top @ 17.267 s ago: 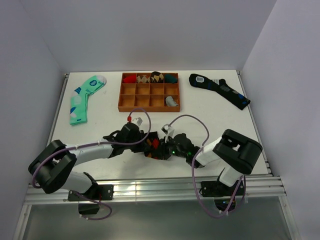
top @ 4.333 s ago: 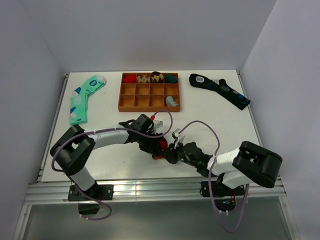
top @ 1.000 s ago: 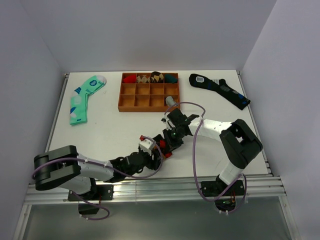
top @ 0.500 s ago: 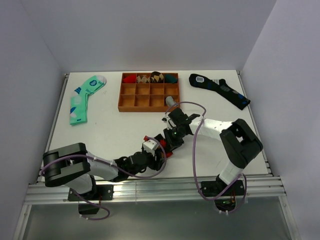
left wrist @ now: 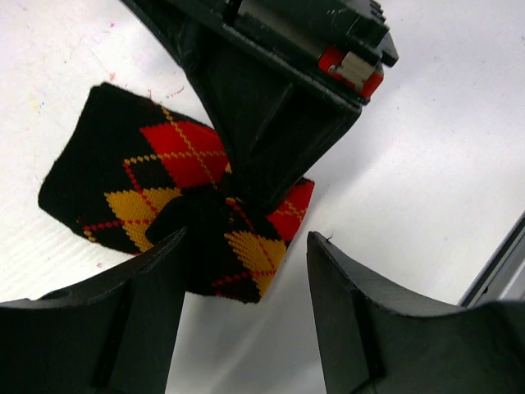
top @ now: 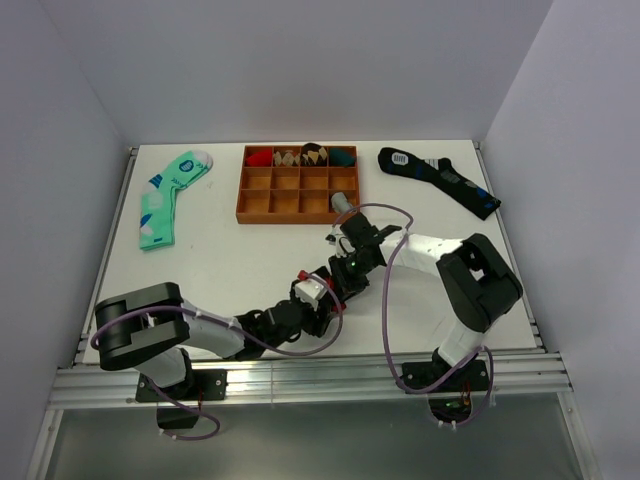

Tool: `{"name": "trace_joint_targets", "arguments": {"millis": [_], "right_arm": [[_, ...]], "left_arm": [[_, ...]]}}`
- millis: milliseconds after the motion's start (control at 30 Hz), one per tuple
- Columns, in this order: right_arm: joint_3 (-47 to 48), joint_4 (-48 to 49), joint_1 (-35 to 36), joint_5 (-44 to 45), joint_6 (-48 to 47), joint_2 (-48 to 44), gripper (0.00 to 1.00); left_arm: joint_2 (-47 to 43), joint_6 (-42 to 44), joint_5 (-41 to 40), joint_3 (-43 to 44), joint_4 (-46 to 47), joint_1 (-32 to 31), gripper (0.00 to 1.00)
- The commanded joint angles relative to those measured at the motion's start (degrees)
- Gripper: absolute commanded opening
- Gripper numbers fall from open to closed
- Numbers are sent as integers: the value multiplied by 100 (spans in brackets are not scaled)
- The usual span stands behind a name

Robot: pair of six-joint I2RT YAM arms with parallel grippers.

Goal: Roll the socks
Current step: Roll the sock at the center of the board.

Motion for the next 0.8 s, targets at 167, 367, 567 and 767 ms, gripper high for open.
{"name": "trace_joint_targets", "arguments": {"millis": [167,367,567,767], "right_arm": [[242,-275,-110,-175,-223,237,1],[304,-328,-268,-324,-285,263,1],[286,-275,-321,-526,-276,272,1],[198,-99,-409,-948,-250,368,1]], "left_arm": [[64,261,498,197,274,124,63],[222,-2,859,75,493,159,61],[283,-363,1369,-154,792,282,61],[433,-635,1448,-216,748,422,62]]}}
